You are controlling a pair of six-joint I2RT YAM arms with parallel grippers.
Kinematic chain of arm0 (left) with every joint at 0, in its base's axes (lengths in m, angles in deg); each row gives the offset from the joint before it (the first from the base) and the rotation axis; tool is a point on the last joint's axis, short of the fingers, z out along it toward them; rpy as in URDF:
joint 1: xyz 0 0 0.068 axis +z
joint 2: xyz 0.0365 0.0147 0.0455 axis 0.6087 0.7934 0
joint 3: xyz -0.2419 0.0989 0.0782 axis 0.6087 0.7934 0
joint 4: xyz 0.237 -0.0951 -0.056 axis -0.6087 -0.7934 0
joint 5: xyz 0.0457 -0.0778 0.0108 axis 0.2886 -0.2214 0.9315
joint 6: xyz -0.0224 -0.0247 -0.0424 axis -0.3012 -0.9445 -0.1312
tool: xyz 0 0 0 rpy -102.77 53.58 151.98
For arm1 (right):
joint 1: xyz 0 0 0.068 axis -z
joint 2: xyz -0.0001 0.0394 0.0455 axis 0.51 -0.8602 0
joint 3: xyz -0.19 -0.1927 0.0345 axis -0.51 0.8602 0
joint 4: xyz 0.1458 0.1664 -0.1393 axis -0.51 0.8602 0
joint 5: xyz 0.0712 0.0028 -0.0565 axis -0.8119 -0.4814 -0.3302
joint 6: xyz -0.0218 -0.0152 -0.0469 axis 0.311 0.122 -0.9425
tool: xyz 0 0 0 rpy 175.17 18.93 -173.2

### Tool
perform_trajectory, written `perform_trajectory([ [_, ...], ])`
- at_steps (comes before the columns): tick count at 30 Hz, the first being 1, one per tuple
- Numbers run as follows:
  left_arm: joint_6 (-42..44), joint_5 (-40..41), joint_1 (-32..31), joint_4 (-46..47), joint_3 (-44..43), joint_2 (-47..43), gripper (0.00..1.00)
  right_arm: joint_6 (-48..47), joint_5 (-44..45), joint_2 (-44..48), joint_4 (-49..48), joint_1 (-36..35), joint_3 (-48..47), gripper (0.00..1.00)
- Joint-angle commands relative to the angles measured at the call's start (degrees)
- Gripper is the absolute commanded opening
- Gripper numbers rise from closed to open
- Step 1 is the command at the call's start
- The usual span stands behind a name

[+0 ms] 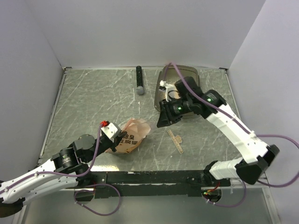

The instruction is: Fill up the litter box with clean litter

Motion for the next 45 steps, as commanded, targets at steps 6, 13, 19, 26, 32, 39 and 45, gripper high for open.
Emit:
perform_trajectory([
  [6,-0.9,0.9,-0.1,0.7,-2.1,-0.8,0.01,-0.2,-1.0,-8.5,-2.2,-2.0,-2.9,0.00],
  [13,-1.2,0.5,-0.1,0.7,-2.2,-0.7,0.01,7.3,6.4,-9.5,-9.3,-1.7,-2.3,0.00],
  [19,-1.3,0.2,-0.2,0.5,-2.4,-0.7,0.01,12.9,11.1,-9.3,-15.0,-1.0,-0.5,0.08],
  [26,-1.5,0.2,-0.1,0.4,-2.4,-1.3,0.01,17.1,12.0,-8.9,-18.8,-0.6,0.3,0.14],
  [32,-1.6,0.3,-0.1,0.2,-2.5,-1.8,0.01,19.1,10.5,-9.1,-20.8,-0.6,1.2,0.14],
  [39,-1.6,0.1,-0.1,0.3,-2.4,-2.1,0.01,14.0,5.1,-11.2,-15.8,-0.7,-2.0,0.00],
  [45,-1.2,-1.3,-0.1,0.6,-2.4,-1.2,0.01,7.1,-1.1,-16.2,-6.2,-0.7,-9.3,0.00],
])
